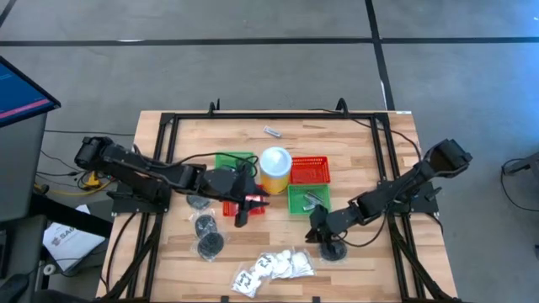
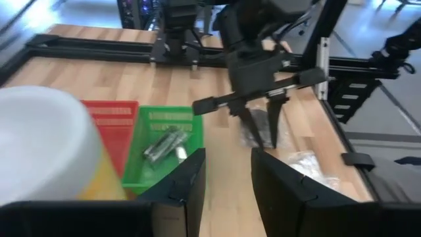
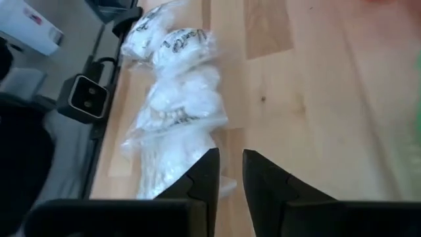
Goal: Pick & Place Travel size toiletries
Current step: Put the transparent cotton pack into the left red bin
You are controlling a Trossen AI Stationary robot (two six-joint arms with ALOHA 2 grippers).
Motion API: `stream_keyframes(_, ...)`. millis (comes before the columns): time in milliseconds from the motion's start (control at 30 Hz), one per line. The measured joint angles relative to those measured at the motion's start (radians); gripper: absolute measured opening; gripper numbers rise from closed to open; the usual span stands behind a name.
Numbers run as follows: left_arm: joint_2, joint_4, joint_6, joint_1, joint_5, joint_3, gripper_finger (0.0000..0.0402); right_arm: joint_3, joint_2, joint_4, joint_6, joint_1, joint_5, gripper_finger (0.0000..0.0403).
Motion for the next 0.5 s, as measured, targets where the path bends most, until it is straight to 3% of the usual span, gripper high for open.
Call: stream_keyframes(500, 0.0, 0.005, -0.034, -0.139, -0.002, 0.0, 0.0111, 0.042, 0.168, 0.167, 0.153, 0.012, -0.031, 0.0175)
